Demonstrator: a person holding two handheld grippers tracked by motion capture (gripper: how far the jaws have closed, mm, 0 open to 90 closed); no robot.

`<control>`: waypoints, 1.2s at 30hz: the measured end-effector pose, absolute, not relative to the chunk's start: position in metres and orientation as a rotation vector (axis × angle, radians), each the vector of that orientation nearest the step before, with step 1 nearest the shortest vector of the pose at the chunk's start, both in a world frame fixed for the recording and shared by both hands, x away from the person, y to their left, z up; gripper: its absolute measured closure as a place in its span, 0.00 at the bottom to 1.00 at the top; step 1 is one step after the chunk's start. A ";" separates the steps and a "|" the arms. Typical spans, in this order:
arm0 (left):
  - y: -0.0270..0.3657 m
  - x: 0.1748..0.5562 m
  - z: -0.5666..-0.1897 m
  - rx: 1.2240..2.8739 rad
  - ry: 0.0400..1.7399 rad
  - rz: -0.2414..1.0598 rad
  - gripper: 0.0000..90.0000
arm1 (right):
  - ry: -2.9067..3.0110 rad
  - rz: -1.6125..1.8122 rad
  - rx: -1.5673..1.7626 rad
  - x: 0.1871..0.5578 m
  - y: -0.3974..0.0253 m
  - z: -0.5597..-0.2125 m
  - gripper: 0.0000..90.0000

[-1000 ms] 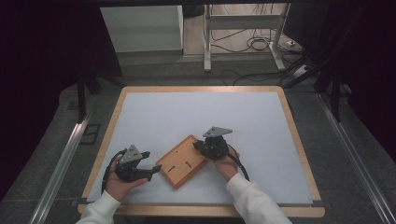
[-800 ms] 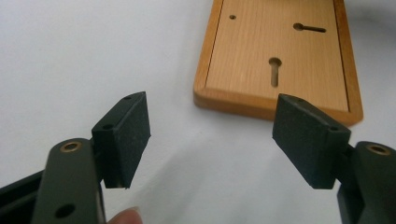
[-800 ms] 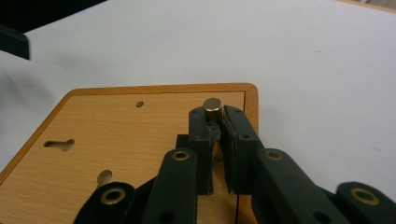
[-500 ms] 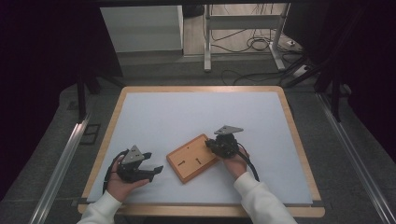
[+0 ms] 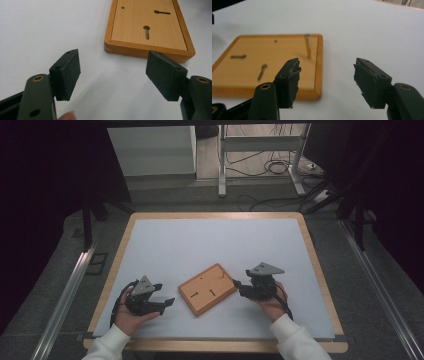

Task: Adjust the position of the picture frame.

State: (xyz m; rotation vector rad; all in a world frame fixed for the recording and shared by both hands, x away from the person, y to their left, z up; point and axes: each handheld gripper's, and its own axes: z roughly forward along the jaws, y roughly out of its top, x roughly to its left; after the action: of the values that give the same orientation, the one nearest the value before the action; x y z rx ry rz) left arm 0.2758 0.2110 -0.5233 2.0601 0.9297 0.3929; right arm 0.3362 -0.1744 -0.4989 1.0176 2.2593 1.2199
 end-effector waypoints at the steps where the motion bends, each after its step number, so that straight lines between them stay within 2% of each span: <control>1: 0.211 0.276 -0.523 2.062 0.931 0.393 0.31 | 2.262 1.216 1.021 0.333 -0.180 -0.499 0.40; 11: 0.211 0.282 -0.527 2.073 0.953 0.395 0.33 | 2.258 1.189 1.073 0.299 -0.233 -0.505 0.38; 13: 0.211 0.285 -0.527 2.078 0.956 0.398 0.37 | 2.248 1.189 1.095 0.292 -0.245 -0.505 0.37; 15: 0.211 0.285 -0.527 2.074 0.956 0.396 0.45 | 2.239 1.190 1.103 0.288 -0.250 -0.503 0.37; 16: 0.211 0.287 -0.526 2.072 0.955 0.395 0.45 | 2.239 1.190 1.103 0.288 -0.250 -0.503 0.37; 20: 0.212 0.295 -0.525 2.081 0.947 0.365 0.71 | 2.240 1.176 1.106 0.285 -0.254 -0.504 0.36; 21: 0.211 0.298 -0.525 2.089 0.940 0.356 0.88 | 2.250 1.169 1.104 0.286 -0.252 -0.505 0.36; 22: 0.210 0.300 -0.525 2.092 0.929 0.363 0.88 | 2.250 1.169 1.104 0.286 -0.252 -0.505 0.36; 23: 0.209 0.303 -0.524 2.104 0.915 0.371 0.99 | 2.261 1.162 1.095 0.286 -0.249 -0.505 0.35; 26: 0.207 0.315 -0.524 2.145 0.907 0.388 1.00 | 2.272 1.150 1.079 0.286 -0.245 -0.506 0.35; 36: 0.203 0.341 -0.537 2.201 0.890 0.299 1.00 | 2.268 1.119 1.091 0.287 -0.244 -0.509 0.35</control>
State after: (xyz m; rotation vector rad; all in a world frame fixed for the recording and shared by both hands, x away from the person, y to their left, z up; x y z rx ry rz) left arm 0.3407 0.2034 -0.5372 2.2013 0.8904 0.2990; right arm 0.2872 -0.2440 -0.5087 1.0910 2.2676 1.1186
